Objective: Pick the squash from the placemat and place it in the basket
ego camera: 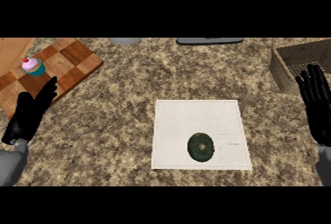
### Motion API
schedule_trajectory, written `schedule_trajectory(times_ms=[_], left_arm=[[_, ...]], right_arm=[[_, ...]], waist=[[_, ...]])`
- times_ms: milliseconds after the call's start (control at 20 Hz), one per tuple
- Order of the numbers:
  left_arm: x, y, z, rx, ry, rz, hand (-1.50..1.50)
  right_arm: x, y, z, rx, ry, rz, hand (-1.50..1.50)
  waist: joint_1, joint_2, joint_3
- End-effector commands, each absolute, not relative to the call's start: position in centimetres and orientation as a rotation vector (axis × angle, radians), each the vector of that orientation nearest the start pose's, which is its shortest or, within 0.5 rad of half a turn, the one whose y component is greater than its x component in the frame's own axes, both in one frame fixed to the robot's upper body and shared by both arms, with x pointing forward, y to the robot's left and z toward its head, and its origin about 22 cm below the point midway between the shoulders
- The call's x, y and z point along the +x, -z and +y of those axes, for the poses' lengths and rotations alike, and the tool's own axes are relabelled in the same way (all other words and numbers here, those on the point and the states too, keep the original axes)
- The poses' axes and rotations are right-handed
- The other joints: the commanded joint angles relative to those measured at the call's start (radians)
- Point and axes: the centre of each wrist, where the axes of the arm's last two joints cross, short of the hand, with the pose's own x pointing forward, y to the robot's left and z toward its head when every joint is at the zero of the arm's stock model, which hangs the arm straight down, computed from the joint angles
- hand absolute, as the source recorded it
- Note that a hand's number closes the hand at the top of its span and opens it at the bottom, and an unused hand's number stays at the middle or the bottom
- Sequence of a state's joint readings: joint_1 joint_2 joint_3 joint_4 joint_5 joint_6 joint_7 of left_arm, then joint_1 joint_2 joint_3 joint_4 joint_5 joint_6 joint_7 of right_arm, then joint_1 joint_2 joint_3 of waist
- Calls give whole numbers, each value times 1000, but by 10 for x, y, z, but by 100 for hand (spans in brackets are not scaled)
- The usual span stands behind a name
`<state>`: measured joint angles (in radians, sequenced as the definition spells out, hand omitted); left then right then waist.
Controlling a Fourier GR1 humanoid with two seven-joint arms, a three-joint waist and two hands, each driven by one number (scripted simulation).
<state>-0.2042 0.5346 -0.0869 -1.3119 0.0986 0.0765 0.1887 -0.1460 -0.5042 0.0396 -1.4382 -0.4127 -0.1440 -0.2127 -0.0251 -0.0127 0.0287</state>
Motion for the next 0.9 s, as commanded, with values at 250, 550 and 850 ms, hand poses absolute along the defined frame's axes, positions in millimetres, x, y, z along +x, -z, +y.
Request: schedule_trajectory(times_ms=[250, 550, 850], left_arm=[[295, -35, 304, 368, 201, -1392, 0], [292, -26, 298, 288, 211, -1345, 0], [288, -23, 290, 297, 181, -1333, 0]], right_arm=[[213, 23, -272, 19, 380, -2062, 150], [226, -17, -160, -216, 193, -2510, -150], [179, 21, -189, -769, 66, -2141, -150]], waist=[[-1, 8, -26], [21, 5, -31], [-20, 0, -39]])
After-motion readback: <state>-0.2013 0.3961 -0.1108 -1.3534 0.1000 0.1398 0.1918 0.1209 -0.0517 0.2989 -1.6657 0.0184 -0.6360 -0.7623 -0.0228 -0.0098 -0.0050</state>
